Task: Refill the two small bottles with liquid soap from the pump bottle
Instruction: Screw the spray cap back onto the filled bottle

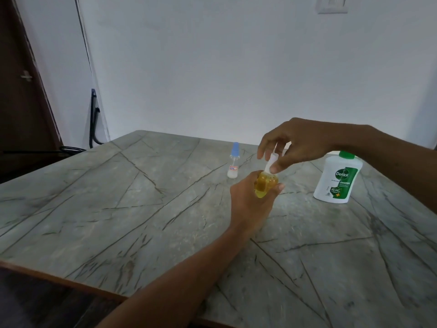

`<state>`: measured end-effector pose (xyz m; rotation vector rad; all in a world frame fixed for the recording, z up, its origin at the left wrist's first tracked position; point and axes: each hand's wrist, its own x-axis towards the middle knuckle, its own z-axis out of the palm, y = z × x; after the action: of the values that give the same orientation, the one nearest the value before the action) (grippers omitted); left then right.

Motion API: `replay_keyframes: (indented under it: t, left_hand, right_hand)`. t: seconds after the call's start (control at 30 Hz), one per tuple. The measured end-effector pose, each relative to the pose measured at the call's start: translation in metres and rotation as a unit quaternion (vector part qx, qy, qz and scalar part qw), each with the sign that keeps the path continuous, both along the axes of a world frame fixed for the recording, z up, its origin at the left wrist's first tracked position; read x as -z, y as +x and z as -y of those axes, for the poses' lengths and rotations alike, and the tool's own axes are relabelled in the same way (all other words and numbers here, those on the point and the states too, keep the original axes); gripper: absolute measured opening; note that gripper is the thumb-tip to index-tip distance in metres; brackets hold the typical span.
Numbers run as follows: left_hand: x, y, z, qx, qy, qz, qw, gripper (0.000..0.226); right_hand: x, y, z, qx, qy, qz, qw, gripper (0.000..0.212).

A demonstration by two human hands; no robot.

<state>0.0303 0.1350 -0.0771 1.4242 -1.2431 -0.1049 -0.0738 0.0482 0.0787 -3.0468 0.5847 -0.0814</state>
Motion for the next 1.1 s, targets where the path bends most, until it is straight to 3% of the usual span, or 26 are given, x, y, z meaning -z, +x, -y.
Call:
replay_keyframes:
  t: [0.1, 0.3, 0.47, 0.57, 0.63, 0.73, 0.93, 1.1]
  left_hand:
    - [0.001, 0.000, 0.000, 0.000, -0.006, -0.010, 1.000, 0.041]
    - [0.004, 0.000, -0.001, 0.010, -0.010, -0.013, 1.000, 0.032]
    - [0.004, 0.000, -0.002, 0.007, -0.023, -0.019, 1.000, 0.040]
    - [0.001, 0.000, -0.003, 0.005, -0.021, -0.020, 1.000, 0.044]
    - [-0.001, -0.001, -0.004, 0.028, -0.025, -0.032, 0.999, 0.040]
    - [-0.005, -0.002, -0.006, 0.059, -0.024, -0.038, 0.997, 0.034]
    - [-0.004, -0.002, -0.002, 0.021, -0.025, -0.025, 0.999, 0.045]
    - [-0.005, -0.001, -0.003, 0.000, -0.048, -0.018, 0.999, 0.041]
  right_hand:
    - [0.004, 0.004, 0.002, -0.012, -0.039, 0.013, 0.999, 0.013]
    - [0.020, 0.010, -0.003, 0.013, -0.110, 0.001, 0.994, 0.002]
    - [0.026, 0.011, -0.001, -0.003, -0.148, 0.032, 0.988, 0.014]
    - [0.025, 0.009, -0.002, -0.028, -0.143, 0.039, 0.989, 0.005]
    - [0.022, 0.005, -0.002, -0.035, -0.135, 0.023, 0.990, 0.033]
    - [0.021, 0.003, 0.000, -0.055, -0.154, 0.004, 0.987, 0.054]
    - [0.031, 0.009, 0.001, -0.017, -0.030, 0.085, 0.996, 0.057]
    - [0.039, 0.015, -0.005, 0.015, -0.039, 0.155, 0.987, 0.053]
